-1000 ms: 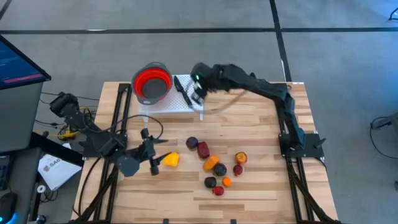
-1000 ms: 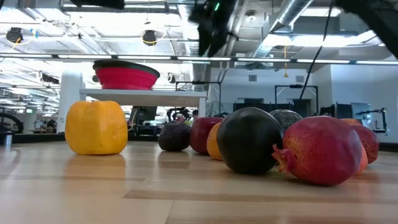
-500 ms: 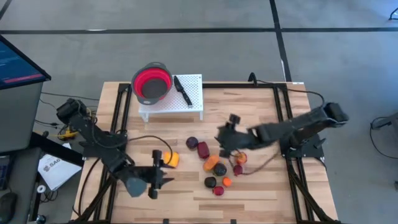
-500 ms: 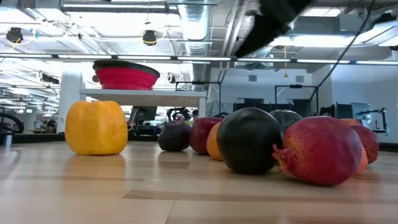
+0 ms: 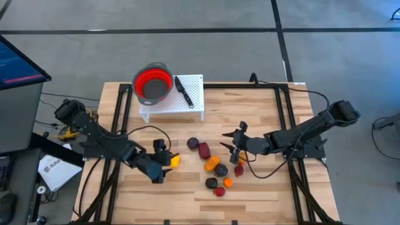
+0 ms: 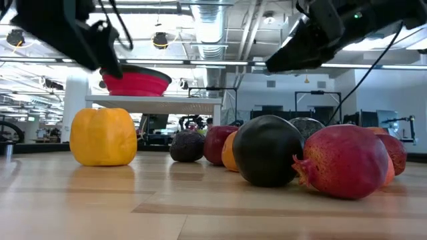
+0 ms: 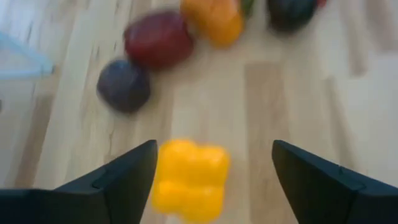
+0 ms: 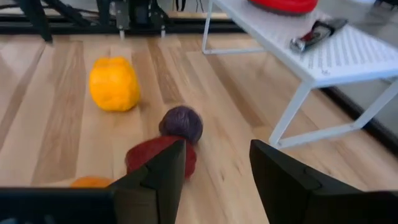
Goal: Pick & Place Fruit
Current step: Put the yellow bell pepper into the red strainer bowl on the shelf
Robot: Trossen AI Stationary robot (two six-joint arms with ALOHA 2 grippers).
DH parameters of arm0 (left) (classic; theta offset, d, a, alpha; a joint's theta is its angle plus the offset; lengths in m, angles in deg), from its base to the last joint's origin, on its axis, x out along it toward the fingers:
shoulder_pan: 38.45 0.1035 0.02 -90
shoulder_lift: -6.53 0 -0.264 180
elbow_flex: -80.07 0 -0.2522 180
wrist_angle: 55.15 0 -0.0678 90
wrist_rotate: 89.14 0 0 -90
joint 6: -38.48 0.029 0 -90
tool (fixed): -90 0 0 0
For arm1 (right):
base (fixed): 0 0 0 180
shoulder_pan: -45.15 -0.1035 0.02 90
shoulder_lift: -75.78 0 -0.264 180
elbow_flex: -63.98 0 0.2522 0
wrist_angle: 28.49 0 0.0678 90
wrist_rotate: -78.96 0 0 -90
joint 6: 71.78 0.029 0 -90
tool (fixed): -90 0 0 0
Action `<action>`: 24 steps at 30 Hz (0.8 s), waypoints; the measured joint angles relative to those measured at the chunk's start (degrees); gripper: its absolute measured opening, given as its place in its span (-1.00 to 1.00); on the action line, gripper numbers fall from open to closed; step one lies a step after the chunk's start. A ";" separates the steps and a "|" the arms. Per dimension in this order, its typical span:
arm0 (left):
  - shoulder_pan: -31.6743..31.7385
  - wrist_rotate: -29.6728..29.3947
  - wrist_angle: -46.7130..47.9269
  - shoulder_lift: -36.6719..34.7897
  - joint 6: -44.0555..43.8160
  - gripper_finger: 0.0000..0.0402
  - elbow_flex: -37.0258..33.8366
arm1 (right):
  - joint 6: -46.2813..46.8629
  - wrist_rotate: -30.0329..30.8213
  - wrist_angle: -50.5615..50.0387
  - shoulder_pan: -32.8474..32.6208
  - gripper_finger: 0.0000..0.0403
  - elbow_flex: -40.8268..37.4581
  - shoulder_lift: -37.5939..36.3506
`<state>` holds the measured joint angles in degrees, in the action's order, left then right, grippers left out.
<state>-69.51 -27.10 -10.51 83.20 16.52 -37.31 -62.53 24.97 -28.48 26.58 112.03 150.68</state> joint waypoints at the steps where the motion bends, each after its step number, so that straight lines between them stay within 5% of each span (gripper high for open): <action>1: 0.46 -0.01 0.09 0.20 -0.72 0.60 -0.46 | -0.93 -0.01 1.62 0.33 -0.15 0.04 0.74; 24: 6.02 3.20 -20.87 1.13 -2.34 0.60 -15.93 | -4.26 -0.39 9.76 0.97 -0.23 0.00 9.36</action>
<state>-63.49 -23.90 -31.37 84.33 14.18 -53.24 -66.79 24.58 -18.72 27.55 112.03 160.04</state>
